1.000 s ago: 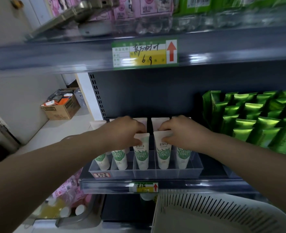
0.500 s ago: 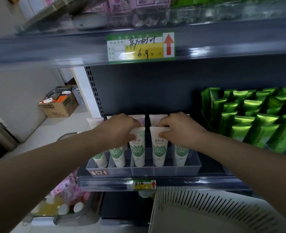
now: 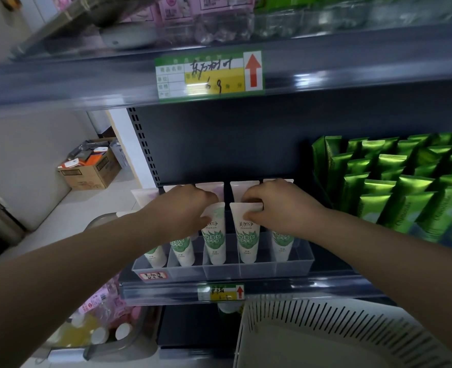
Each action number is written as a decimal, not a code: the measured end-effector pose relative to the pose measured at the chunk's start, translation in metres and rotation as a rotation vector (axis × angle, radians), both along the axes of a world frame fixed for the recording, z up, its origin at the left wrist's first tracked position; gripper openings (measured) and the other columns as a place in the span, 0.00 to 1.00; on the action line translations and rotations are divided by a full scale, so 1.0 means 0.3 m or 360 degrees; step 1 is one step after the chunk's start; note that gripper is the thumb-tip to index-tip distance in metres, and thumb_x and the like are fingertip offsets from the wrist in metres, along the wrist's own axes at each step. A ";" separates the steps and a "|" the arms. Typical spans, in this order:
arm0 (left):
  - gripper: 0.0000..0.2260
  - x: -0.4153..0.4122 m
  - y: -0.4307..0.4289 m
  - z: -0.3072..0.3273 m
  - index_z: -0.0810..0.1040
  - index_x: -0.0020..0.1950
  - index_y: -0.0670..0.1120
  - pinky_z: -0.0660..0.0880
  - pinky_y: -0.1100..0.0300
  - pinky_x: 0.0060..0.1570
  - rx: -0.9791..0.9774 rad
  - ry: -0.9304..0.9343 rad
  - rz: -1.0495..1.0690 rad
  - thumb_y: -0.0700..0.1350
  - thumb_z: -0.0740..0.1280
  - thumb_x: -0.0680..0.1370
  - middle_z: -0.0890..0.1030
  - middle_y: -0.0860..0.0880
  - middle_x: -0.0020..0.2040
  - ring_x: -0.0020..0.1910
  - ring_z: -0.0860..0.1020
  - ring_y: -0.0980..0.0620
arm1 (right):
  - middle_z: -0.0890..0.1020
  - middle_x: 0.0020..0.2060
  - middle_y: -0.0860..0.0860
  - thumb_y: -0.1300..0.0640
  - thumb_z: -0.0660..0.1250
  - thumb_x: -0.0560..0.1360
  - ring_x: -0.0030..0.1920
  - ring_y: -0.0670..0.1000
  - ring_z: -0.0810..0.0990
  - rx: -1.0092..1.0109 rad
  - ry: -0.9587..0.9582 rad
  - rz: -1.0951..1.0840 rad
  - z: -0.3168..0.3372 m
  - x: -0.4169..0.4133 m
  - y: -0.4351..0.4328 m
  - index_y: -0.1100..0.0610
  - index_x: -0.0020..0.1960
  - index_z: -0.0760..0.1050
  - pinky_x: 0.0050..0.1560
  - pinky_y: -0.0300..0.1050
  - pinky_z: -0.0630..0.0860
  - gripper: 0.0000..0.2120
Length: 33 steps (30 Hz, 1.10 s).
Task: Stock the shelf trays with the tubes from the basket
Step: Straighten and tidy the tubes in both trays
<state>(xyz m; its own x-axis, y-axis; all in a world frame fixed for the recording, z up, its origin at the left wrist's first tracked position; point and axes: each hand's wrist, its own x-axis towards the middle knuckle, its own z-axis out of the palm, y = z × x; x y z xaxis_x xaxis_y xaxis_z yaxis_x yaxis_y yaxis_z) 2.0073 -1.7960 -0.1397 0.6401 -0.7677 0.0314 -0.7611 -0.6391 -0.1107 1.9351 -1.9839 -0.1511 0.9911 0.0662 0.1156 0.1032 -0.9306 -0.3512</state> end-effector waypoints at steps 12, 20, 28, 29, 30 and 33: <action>0.19 -0.019 -0.087 0.085 0.73 0.66 0.51 0.72 0.65 0.50 -0.0141 0.0160 -0.0082 0.52 0.66 0.75 0.79 0.54 0.59 0.51 0.77 0.56 | 0.83 0.48 0.46 0.55 0.71 0.72 0.48 0.43 0.80 0.0386 -0.0159 -0.0108 0.034 -0.115 -0.188 0.54 0.55 0.80 0.55 0.41 0.77 0.12; 0.16 0.029 -0.332 0.111 0.74 0.65 0.47 0.70 0.65 0.57 -0.0442 0.0258 -0.0228 0.45 0.67 0.76 0.79 0.51 0.60 0.55 0.76 0.57 | 0.84 0.44 0.46 0.58 0.71 0.71 0.44 0.43 0.82 0.0542 -0.0050 -0.0108 -0.036 -0.145 -0.225 0.51 0.53 0.82 0.51 0.47 0.79 0.10; 0.12 0.088 -0.437 0.046 0.80 0.56 0.47 0.76 0.57 0.49 -0.0030 0.0231 -0.0151 0.45 0.70 0.73 0.82 0.50 0.52 0.49 0.78 0.52 | 0.84 0.41 0.49 0.58 0.71 0.72 0.42 0.46 0.82 0.0547 -0.0112 -0.0144 -0.070 -0.124 -0.224 0.53 0.50 0.82 0.48 0.46 0.79 0.08; 0.11 0.091 -0.436 0.041 0.81 0.55 0.47 0.76 0.56 0.48 -0.0020 0.0221 -0.0137 0.45 0.70 0.73 0.82 0.49 0.51 0.48 0.78 0.52 | 0.84 0.41 0.49 0.58 0.71 0.72 0.42 0.46 0.82 0.0570 -0.0122 -0.0149 -0.072 -0.125 -0.224 0.52 0.50 0.82 0.47 0.45 0.79 0.07; 0.10 0.092 -0.434 0.037 0.81 0.54 0.46 0.76 0.55 0.47 -0.0026 0.0217 -0.0124 0.45 0.70 0.73 0.82 0.49 0.49 0.47 0.78 0.51 | 0.84 0.40 0.49 0.58 0.71 0.72 0.41 0.46 0.82 0.0603 -0.0130 -0.0154 -0.074 -0.126 -0.225 0.52 0.49 0.82 0.47 0.45 0.79 0.07; 0.10 0.089 -0.430 0.033 0.81 0.54 0.46 0.77 0.54 0.47 -0.0060 0.0192 -0.0079 0.45 0.70 0.73 0.82 0.48 0.49 0.47 0.79 0.50 | 0.84 0.40 0.48 0.58 0.72 0.71 0.41 0.45 0.82 0.0655 -0.0145 -0.0165 -0.084 -0.125 -0.225 0.51 0.48 0.82 0.47 0.45 0.79 0.06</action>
<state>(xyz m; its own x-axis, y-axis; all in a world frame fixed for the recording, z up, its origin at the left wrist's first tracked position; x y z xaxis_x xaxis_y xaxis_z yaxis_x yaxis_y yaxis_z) 2.0339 -1.9249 -0.1298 0.6022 -0.7982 -0.0138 -0.7982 -0.6024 0.0068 1.8975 -2.0514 -0.1765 0.9746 -0.1029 0.1991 0.0645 -0.7220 -0.6889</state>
